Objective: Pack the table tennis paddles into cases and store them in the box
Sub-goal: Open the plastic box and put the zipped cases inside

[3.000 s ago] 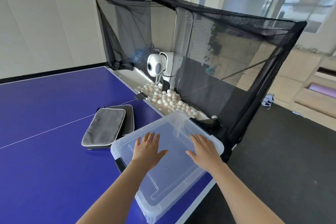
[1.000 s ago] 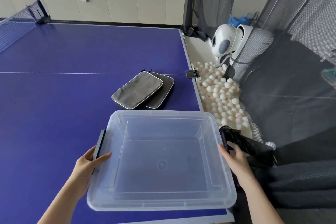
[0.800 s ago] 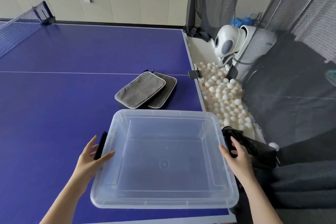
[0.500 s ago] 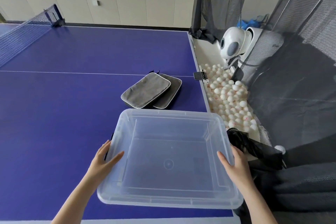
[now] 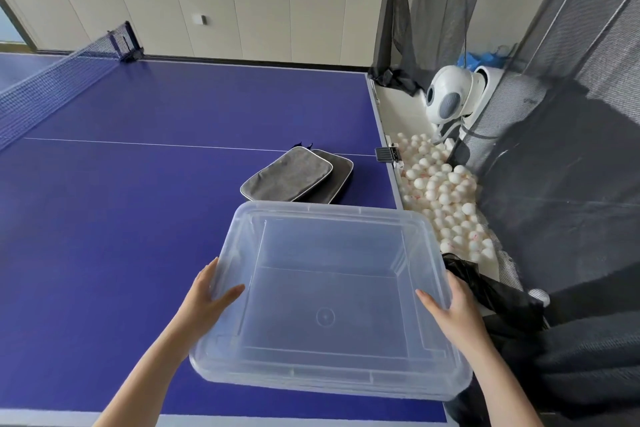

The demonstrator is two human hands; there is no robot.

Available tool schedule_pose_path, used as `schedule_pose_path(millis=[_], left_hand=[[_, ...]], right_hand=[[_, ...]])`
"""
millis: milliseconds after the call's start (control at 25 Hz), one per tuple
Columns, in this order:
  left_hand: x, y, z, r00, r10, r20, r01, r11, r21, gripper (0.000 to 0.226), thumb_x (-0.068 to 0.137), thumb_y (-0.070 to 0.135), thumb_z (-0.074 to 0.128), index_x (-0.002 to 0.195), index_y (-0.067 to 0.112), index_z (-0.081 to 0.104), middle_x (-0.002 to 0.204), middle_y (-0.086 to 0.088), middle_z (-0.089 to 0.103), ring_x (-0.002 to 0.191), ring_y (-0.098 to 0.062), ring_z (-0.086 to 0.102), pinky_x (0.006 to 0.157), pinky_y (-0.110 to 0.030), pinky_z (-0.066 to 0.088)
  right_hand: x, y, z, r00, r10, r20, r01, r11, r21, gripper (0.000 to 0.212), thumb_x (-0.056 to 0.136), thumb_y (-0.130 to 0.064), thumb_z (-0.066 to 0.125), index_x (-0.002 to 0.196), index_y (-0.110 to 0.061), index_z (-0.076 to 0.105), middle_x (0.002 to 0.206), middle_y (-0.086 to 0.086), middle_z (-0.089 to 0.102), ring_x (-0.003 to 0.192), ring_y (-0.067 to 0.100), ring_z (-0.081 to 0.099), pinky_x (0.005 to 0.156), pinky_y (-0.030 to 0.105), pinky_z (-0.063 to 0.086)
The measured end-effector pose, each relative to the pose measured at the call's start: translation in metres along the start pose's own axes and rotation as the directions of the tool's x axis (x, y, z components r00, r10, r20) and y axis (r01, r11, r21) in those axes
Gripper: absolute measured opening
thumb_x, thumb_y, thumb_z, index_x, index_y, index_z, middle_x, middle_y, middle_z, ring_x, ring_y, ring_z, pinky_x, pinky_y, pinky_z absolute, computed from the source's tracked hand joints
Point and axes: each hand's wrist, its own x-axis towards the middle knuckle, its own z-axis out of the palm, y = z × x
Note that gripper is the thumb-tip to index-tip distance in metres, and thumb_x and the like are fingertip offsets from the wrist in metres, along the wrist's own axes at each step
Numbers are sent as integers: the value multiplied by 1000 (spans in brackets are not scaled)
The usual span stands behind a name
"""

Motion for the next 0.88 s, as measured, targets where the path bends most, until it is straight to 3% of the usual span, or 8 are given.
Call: schedule_pose_path(millis=[80,160,280,440,680,880], left_hand=[[3,9,-3,998,40,-48,-41,999,-18,72,80,48,70,141,28,39,134,9,43,118,-14,44,101,-38,41],[9,17,-6,993,77,-89,-77,997,1,62,86,32,69,141,27,41,130,5,48,112,-15,49,86,-29,44],[9,33,-17,983,108,-147,-113,993,-29,43,85,21,71,125,25,56,102,8,68,86,-9,64,66,-17,48],[10,42,-42,959,63,-277,-83,995,-63,38,80,15,76,116,21,63,78,7,63,55,2,56,54,-13,46],[22,43,-103,943,22,-333,-56,994,-94,43,80,14,77,120,18,62,80,1,59,60,-11,51,47,-11,45],[47,40,-163,941,14,-338,-57,991,-118,30,79,14,76,106,24,66,80,-2,61,58,-11,55,55,-22,48]], right_hand=[[6,-10,-6,999,-33,-33,33,999,2,79,81,-35,69,144,-2,34,149,14,37,139,25,33,112,32,25],[15,-22,-10,995,-81,-52,81,997,9,77,81,-35,70,142,-1,37,146,13,41,137,26,36,109,28,25],[33,-44,-8,995,-95,-24,96,994,47,77,83,-30,71,144,-3,33,149,14,37,139,26,33,111,32,25],[53,-79,7,994,-108,20,107,991,76,76,84,-28,70,145,-4,32,148,15,37,136,27,36,108,32,29],[74,-138,46,984,-152,98,142,985,103,71,85,-30,69,142,-5,36,145,13,42,133,29,40,101,32,35],[85,-192,88,982,-165,95,157,984,83,45,82,-29,72,121,-12,55,109,3,62,103,25,58,79,27,39]])
